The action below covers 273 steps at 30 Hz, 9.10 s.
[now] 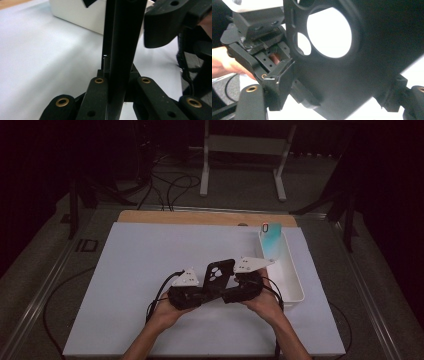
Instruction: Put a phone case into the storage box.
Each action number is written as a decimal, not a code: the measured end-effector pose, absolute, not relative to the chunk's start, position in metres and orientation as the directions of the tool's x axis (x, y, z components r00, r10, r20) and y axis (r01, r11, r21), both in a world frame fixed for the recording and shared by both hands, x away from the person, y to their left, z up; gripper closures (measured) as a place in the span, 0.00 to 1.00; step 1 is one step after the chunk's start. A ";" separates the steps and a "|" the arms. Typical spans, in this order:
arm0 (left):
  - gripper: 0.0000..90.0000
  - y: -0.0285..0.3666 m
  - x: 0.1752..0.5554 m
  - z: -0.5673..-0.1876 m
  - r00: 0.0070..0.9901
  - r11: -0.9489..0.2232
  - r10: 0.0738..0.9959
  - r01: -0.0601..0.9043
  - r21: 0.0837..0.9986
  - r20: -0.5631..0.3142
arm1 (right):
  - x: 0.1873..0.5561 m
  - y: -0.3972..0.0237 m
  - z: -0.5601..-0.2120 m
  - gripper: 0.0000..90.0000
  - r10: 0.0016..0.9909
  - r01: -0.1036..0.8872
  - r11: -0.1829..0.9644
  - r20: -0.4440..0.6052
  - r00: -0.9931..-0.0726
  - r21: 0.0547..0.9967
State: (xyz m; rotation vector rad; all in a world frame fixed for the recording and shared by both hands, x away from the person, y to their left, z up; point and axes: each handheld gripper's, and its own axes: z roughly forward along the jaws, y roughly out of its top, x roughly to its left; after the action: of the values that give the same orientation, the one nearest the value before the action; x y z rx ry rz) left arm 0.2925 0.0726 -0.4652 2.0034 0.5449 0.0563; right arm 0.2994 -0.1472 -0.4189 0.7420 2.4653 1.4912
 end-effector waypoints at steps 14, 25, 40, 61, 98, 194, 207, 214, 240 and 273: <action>0.95 0.084 0.295 -0.462 0.816 -0.306 0.555 0.382 0.872 -0.163 | 0.296 -0.141 -0.418 0.16 0.625 0.344 0.375 0.040 -0.779 0.861; 0.95 0.082 0.290 -0.461 0.785 -0.299 0.610 0.358 0.885 -0.111 | 0.293 -0.129 -0.412 0.14 0.661 0.349 0.340 0.043 -0.750 0.873; 0.95 0.078 0.287 -0.466 0.784 -0.284 0.609 0.359 0.889 -0.121 | 0.296 -0.116 -0.393 0.14 0.694 0.372 0.190 0.144 -0.706 0.909; 0.94 0.072 0.283 -0.470 0.801 -0.283 0.584 0.351 0.893 -0.131 | 0.303 -0.109 -0.387 0.12 0.707 0.411 0.129 0.207 -0.676 0.903; 0.02 0.094 0.284 -0.458 0.719 -0.238 0.685 0.366 0.900 -0.112 | 0.301 -0.113 -0.389 0.15 0.735 0.371 0.136 0.157 -0.660 0.918; 0.01 0.212 0.266 -0.501 0.381 -0.087 0.922 0.373 0.924 -0.067 | 0.422 -0.264 -0.349 0.15 0.986 0.366 0.014 0.048 -0.159 0.930; 0.01 0.211 0.266 -0.500 0.384 -0.090 0.921 0.368 0.926 -0.063 | 0.438 -0.271 -0.391 0.14 0.992 0.487 -0.025 0.084 -0.098 0.873; 0.02 0.210 0.266 -0.500 0.387 -0.095 0.920 0.368 0.925 -0.059 | 0.445 -0.269 -0.413 0.14 0.994 0.542 -0.025 0.080 -0.079 0.840; 0.02 0.208 0.265 -0.500 0.397 -0.096 0.916 0.370 0.924 -0.064 | 0.457 -0.265 -0.430 0.08 0.990 0.580 -0.027 0.101 -0.096 0.814; 0.01 0.213 0.256 -0.482 0.466 -0.140 0.883 0.354 0.925 -0.045 | 0.294 -0.249 -0.435 0.11 0.878 0.397 0.131 0.080 -0.473 0.909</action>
State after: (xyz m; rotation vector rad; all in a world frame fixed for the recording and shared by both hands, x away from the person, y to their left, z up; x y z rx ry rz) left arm 0.2565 0.2130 -0.4819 1.7127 1.0682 0.6611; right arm 0.2942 -0.2494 -0.4351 1.2228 1.9328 1.3145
